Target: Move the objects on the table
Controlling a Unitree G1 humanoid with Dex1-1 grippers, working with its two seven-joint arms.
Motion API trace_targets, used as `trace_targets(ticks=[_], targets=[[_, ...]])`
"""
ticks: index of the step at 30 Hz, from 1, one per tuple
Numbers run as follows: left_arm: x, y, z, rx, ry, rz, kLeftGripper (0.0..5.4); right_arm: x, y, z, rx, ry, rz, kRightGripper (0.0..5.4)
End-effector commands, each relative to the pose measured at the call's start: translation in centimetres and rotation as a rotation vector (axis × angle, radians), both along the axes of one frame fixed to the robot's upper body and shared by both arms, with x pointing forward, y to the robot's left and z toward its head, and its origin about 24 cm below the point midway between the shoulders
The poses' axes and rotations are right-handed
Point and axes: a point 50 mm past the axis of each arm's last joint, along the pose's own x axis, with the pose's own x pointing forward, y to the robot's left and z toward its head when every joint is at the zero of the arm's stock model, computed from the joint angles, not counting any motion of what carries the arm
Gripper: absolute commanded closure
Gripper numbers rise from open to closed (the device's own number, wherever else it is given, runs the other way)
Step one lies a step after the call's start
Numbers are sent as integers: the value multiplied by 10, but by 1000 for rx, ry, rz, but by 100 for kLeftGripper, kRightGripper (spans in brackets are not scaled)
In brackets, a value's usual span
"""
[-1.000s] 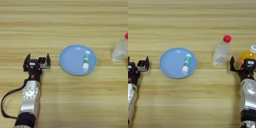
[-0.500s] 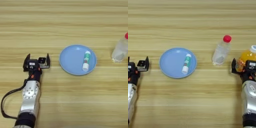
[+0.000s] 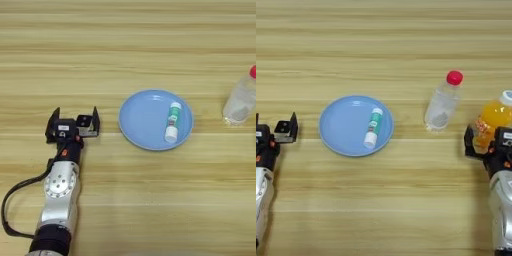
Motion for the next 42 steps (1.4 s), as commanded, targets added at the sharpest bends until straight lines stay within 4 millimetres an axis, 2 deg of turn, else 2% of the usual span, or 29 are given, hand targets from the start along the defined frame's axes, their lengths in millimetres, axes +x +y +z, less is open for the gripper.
trace_targets(ticks=[1, 9, 20, 26, 32, 42], targets=[[0, 1, 0, -4, 6, 4, 0, -6, 4, 2, 9, 38, 21, 7], [0, 0, 0, -4, 8, 3, 0, -17, 12, -4, -37, 153, 113, 7], [0, 1, 0, -3, 7, 4, 0, -34, 23, -6, -57, 228, 219, 7], [0, 1, 0, -2, 6, 5, 0, -37, 44, 2, -18, 185, 353, 7], [-1, 1, 1, 0, 4, 5, 0, -39, 81, 23, -17, 63, 547, 7], [0, -1, 1, 2, 4, 2, 0, -7, 124, 43, 31, -80, 573, 7]])
